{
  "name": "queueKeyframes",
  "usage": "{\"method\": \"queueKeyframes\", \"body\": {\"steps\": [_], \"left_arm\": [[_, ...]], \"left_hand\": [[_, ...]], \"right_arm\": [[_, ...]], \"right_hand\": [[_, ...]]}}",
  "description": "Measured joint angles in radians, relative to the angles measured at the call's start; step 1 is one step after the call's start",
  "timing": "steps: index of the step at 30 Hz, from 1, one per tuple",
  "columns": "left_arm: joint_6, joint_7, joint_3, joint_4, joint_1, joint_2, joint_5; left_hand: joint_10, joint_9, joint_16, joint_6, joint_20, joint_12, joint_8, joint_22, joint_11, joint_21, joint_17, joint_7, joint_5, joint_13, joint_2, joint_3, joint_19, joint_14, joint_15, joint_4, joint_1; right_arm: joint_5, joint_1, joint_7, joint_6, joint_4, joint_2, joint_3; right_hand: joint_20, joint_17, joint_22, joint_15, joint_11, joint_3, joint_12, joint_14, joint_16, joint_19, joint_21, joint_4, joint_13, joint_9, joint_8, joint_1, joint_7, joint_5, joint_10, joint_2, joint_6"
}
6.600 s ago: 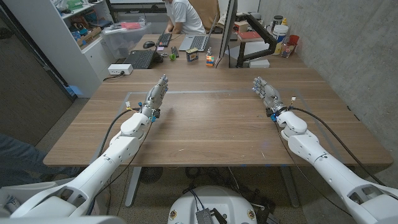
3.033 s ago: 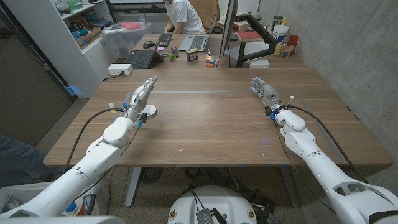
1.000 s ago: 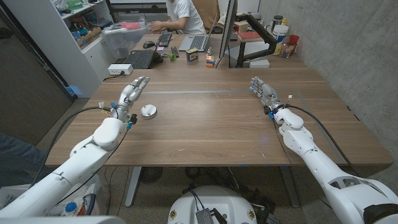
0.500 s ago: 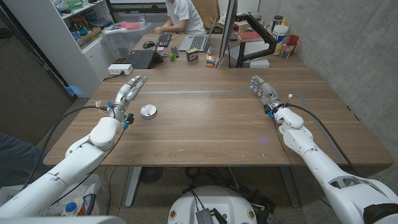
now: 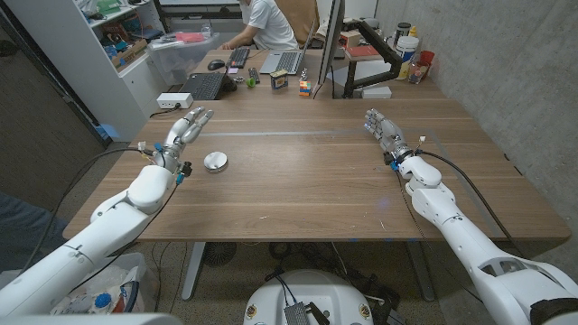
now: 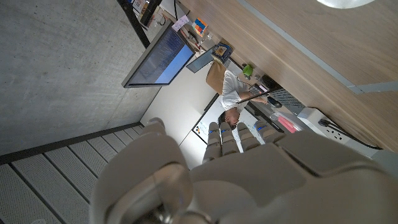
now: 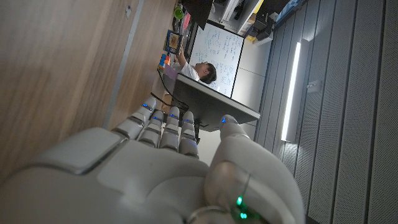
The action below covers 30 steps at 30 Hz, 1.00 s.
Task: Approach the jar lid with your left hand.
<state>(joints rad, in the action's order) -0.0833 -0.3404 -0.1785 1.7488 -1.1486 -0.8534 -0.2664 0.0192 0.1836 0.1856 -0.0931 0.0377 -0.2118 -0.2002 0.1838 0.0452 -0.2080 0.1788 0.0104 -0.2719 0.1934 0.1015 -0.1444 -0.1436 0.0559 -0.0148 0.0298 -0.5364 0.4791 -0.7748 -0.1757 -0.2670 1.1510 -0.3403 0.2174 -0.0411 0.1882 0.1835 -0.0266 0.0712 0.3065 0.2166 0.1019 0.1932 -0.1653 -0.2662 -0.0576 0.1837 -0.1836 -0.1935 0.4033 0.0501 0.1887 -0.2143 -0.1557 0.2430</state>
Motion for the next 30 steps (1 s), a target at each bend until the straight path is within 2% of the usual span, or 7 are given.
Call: {"method": "queueKeyframes", "body": {"steps": [7, 14, 17, 18, 20, 22, 30], "left_arm": [[0.048, -0.006, -0.014, 0.015, 0.013, -0.019, 0.037], [0.098, -0.017, -0.022, 0.042, 0.017, -0.045, 0.068], [0.114, -0.021, -0.022, 0.044, 0.017, -0.046, 0.076], [0.124, -0.022, -0.022, 0.062, 0.012, -0.061, 0.080], [0.143, -0.026, -0.022, 0.068, 0.009, -0.065, 0.088], [0.158, -0.031, -0.019, 0.083, 0.002, -0.076, 0.096], [0.229, -0.060, -0.014, 0.134, -0.019, -0.112, 0.150]], "left_hand": [[0.007, 0.000, 0.000, -0.004, 0.018, 0.000, 0.000, 0.000, 0.007, 0.000, 0.000, -0.005, 0.000, 0.000, 0.004, 0.000, 0.004, -0.005, -0.005, 0.000, -0.004], [0.009, 0.005, 0.000, -0.002, 0.022, 0.000, 0.000, 0.000, 0.016, 0.000, 0.000, -0.009, 0.000, 0.000, -0.001, -0.002, 0.003, -0.005, -0.005, -0.007, -0.009], [0.009, 0.005, 0.000, -0.002, 0.036, 0.000, 0.000, 0.001, 0.016, 0.000, 0.000, -0.028, 0.000, 0.000, -0.002, -0.002, 0.008, -0.007, -0.007, -0.007, -0.016], [0.009, 0.005, 0.000, -0.005, 0.042, 0.000, 0.000, 0.003, 0.016, 0.000, 0.000, -0.034, 0.000, 0.000, 0.000, -0.002, 0.009, -0.009, -0.005, -0.007, -0.018], [0.005, 0.005, 0.000, -0.005, 0.048, 0.000, 0.000, 0.005, 0.020, 0.000, 0.000, -0.038, 0.000, 0.000, -0.004, -0.002, 0.012, -0.017, 0.009, -0.015, -0.022], [0.005, 0.005, 0.007, -0.007, 0.049, 0.000, 0.000, 0.005, 0.020, 0.000, 0.005, -0.044, 0.000, 0.000, -0.004, -0.002, 0.012, -0.019, 0.020, -0.015, -0.022], [0.005, 0.005, 0.008, 0.000, 0.054, 0.000, 0.000, 0.005, 0.020, 0.000, 0.005, -0.058, 0.000, 0.000, 0.000, -0.002, 0.018, -0.020, 0.021, -0.015, -0.026]], "right_arm": [[0.000, -0.009, 0.007, 0.003, 0.009, -0.002, -0.001], [0.000, -0.011, 0.011, 0.003, 0.012, -0.004, -0.002], [0.000, -0.011, 0.011, 0.003, 0.013, -0.004, -0.002], [0.000, -0.011, 0.011, 0.003, 0.013, -0.004, -0.002], [0.000, -0.011, 0.011, 0.003, 0.013, -0.004, -0.002], [0.000, -0.010, 0.011, 0.003, 0.013, -0.004, -0.002], [0.000, -0.003, 0.007, 0.004, 0.004, -0.004, 0.001]], "right_hand": [[0.000, 0.000, 0.000, 0.000, 0.000, 0.000, 0.000, 0.000, 0.000, 0.000, 0.000, 0.000, 0.000, 0.000, 0.000, 0.000, 0.000, 0.000, 0.000, 0.000, 0.000], [0.000, 0.000, 0.000, 0.000, 0.000, 0.000, 0.000, 0.000, 0.000, 0.000, 0.004, 0.000, 0.000, 0.000, 0.000, 0.000, 0.000, 0.000, 0.000, 0.000, 0.000], [0.000, 0.000, 0.000, 0.000, 0.000, 0.000, 0.000, 0.000, 0.000, 0.000, 0.004, 0.000, 0.000, 0.000, 0.000, 0.000, 0.000, 0.000, 0.000, 0.000, 0.000], [0.000, 0.000, 0.000, 0.000, 0.000, 0.000, 0.000, 0.000, 0.000, 0.000, 0.004, 0.000, 0.000, 0.000, 0.000, 0.000, 0.000, 0.000, 0.000, 0.000, 0.000], [0.000, 0.000, 0.000, 0.000, 0.000, 0.000, 0.000, 0.000, 0.000, 0.000, 0.004, 0.000, 0.000, 0.000, 0.000, 0.000, 0.000, 0.000, 0.000, 0.000, 0.000], [0.000, 0.000, 0.000, 0.000, 0.000, 0.000, 0.000, 0.000, 0.000, 0.000, 0.004, 0.000, 0.000, 0.000, 0.000, 0.000, 0.000, 0.000, 0.000, 0.000, 0.000], [0.000, 0.000, 0.000, 0.000, 0.000, 0.000, 0.000, 0.000, 0.000, 0.000, 0.004, 0.000, 0.000, 0.000, 0.000, 0.000, 0.000, 0.000, 0.000, 0.000, 0.000]]}}
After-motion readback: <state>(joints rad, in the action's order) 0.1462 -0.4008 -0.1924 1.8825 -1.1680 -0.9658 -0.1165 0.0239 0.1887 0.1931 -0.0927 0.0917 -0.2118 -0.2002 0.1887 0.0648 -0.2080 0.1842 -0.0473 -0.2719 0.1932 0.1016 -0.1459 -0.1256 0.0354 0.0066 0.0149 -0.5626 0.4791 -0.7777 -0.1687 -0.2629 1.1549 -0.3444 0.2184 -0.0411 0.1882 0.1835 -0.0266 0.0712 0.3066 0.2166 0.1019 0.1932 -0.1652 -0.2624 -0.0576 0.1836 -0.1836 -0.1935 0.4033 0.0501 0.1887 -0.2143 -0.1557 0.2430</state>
